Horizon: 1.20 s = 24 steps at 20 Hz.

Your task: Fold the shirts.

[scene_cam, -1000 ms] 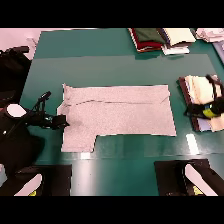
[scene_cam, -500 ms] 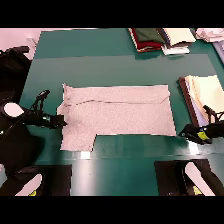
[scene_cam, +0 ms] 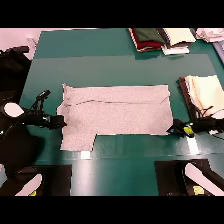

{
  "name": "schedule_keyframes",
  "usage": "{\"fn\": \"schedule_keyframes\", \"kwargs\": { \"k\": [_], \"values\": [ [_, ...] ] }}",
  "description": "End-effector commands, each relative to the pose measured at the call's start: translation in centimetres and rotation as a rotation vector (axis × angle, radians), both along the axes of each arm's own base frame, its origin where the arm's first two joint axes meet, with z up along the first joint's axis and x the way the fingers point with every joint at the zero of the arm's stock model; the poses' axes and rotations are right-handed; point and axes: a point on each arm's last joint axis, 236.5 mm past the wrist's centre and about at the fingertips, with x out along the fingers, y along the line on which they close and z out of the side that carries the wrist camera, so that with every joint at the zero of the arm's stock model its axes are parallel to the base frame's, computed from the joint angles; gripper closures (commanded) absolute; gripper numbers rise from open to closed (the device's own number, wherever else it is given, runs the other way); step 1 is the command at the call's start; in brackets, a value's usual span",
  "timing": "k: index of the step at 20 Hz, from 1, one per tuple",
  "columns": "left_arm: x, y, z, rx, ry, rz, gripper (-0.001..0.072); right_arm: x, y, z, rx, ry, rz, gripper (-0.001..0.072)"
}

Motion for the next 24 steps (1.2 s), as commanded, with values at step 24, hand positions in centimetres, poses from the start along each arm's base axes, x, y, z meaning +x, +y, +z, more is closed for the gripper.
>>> {"fn": "schedule_keyframes", "kwargs": {
  "k": [24],
  "values": [
    [13.4, 2.7, 4.6, 0.131, -0.252, 0.007, 0.0687, 18.3, 0.2, 10.4, -0.260, -0.299, 0.236, 0.0701]
  ]
}}
